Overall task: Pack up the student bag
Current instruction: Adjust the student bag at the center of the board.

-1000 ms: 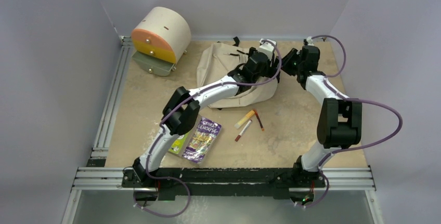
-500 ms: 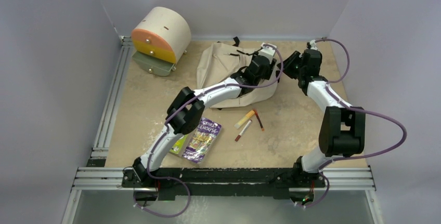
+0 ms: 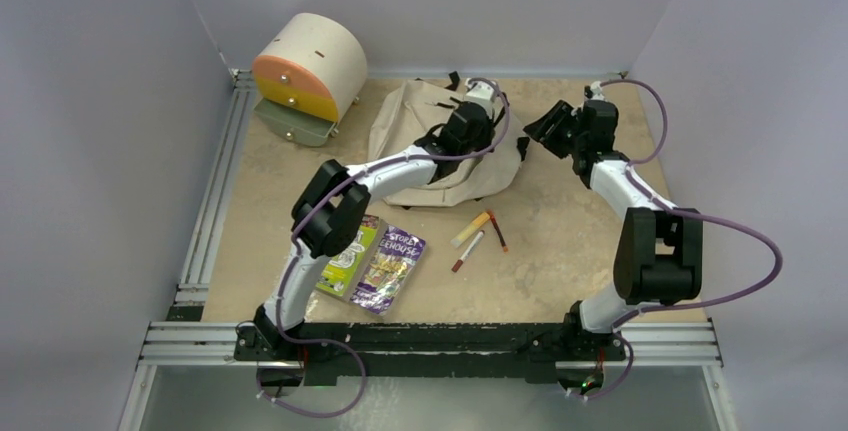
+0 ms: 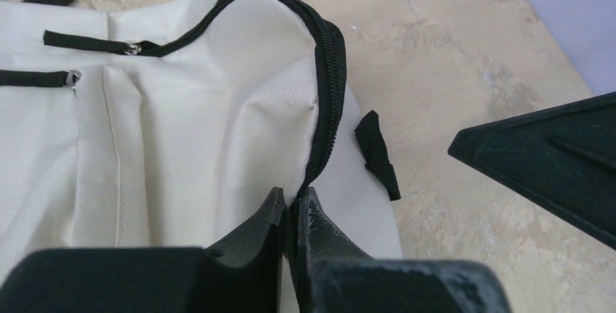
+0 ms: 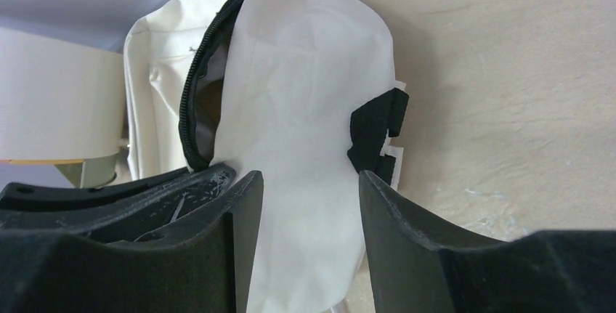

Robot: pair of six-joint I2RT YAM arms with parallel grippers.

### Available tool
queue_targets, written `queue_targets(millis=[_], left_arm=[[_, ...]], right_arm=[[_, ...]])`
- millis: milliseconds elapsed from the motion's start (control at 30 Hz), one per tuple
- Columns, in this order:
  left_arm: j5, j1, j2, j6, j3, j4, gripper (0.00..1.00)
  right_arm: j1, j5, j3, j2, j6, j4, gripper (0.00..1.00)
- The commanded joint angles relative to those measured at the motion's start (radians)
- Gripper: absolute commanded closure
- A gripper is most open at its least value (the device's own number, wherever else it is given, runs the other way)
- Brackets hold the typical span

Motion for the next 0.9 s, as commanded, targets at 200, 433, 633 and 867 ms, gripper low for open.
queue_targets(millis=[200, 433, 633, 867], left_arm=[[0.221, 0.055, -0.119, -0.117, -0.101, 0.157, 1.00], [0.265, 0.056, -0.118, -0.117, -0.111, 0.170, 1.00], [0.271, 0.056, -0.118, -0.111, -0.112, 0.172, 1.00], [0.290, 0.058, -0.116, -0.101, -0.110, 0.172, 0.94]], right_arm=[[0.011, -0.158, 0.054, 0.034, 0.043, 0.094, 0.43], [0.054, -0.159, 0.140, 0.118, 0.046, 0.073, 0.42], [0.077, -0.144, 0.191, 0.181, 0.045, 0.059, 0.42], [0.104, -0.132, 0.207, 0.207, 0.043, 0.057, 0.41]])
